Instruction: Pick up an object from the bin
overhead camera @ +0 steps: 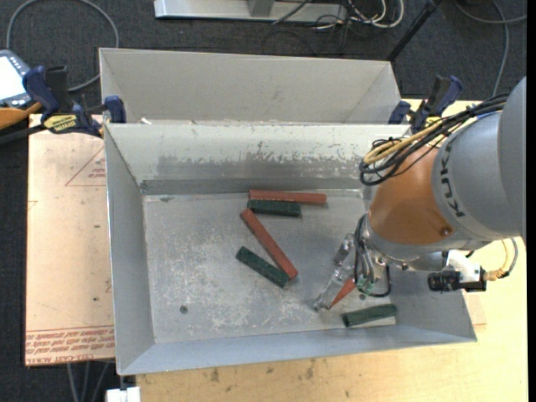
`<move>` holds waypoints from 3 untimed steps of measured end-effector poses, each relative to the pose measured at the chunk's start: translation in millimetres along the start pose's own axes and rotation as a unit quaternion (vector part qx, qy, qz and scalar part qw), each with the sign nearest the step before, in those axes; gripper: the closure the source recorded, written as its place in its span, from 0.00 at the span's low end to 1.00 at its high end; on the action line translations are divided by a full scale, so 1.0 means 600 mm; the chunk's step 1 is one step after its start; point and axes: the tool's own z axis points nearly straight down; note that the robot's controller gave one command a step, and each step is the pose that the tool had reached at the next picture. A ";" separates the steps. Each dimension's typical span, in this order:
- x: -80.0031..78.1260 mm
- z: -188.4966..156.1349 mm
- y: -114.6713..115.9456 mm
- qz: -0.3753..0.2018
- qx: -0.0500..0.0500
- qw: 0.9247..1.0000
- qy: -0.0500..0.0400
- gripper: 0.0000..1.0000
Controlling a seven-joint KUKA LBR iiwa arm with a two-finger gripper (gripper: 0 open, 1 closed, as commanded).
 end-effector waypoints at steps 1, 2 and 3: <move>-0.052 -0.001 -0.018 -0.231 0.000 0.973 -0.001 0.00; -0.073 -0.195 -0.016 -0.316 -0.001 0.949 -0.004 0.00; -0.112 0.006 0.076 -0.403 -0.001 0.915 0.002 0.00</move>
Offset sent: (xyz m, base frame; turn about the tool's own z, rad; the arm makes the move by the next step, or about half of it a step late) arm 0.0185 -0.0260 0.0000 -0.4683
